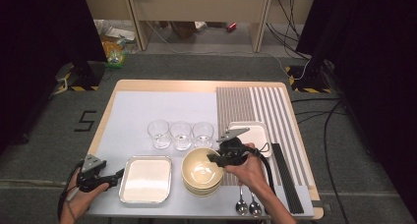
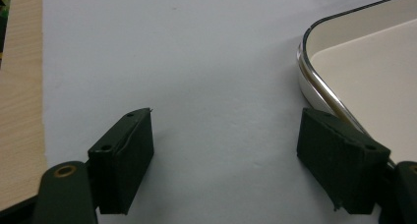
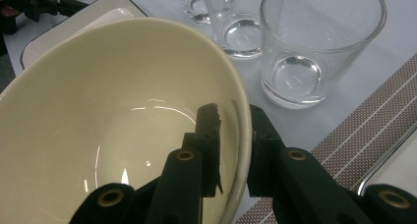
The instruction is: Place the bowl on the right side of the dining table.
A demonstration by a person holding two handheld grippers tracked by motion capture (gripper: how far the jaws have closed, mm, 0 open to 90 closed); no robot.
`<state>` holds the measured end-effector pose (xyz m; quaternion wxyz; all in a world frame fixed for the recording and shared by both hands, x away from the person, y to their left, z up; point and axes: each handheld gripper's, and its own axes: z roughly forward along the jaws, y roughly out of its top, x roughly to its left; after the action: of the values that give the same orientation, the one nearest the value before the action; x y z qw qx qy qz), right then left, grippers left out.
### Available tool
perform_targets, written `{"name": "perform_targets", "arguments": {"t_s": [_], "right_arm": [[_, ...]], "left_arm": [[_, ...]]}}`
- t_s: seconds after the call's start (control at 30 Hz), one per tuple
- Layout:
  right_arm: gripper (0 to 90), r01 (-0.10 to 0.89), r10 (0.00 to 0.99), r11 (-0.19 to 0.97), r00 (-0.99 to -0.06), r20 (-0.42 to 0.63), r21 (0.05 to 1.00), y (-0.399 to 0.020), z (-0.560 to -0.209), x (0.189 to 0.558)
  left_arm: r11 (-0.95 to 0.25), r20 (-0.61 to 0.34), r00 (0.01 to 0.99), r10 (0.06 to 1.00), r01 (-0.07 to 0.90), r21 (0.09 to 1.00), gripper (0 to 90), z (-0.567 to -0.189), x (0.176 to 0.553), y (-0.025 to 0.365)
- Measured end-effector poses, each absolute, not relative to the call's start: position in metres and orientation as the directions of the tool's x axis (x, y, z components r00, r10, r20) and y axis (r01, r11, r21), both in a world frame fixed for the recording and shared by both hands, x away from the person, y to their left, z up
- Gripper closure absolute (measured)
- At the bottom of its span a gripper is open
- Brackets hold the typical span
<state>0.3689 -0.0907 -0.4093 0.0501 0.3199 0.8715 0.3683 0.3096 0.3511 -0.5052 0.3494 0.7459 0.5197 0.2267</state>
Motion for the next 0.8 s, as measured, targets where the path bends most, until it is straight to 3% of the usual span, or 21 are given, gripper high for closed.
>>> {"name": "perform_targets", "arguments": {"t_s": [0.8], "right_arm": [[82.5, 0.524, 0.564, 0.435, -0.793, 0.233, 0.732, -0.1, -0.4155, 0.3727]], "left_arm": [[-0.214, -0.026, 0.356, 0.934, 0.617, 0.757, 20.6, -0.5052, 0.3096, 0.3512]]}}
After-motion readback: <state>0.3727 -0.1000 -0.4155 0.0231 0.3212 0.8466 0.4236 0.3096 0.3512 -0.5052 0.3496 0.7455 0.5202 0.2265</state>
